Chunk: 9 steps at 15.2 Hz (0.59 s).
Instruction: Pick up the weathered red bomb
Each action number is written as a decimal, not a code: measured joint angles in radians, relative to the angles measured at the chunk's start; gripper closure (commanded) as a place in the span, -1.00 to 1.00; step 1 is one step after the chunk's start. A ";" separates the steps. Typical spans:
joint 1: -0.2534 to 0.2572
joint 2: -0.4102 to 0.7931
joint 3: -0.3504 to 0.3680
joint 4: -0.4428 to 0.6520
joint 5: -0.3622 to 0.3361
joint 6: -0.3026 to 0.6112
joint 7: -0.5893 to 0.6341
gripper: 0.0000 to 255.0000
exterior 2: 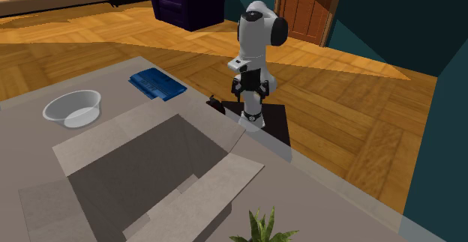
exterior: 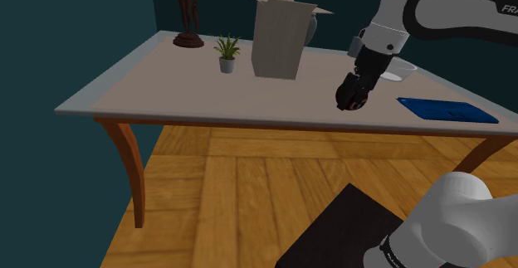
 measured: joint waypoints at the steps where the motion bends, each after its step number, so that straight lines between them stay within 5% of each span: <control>1: 0.000 0.000 0.000 0.000 0.000 0.000 0.000 -1.00; 9: -0.072 0.207 -0.064 0.269 -0.065 -0.119 0.019 -1.00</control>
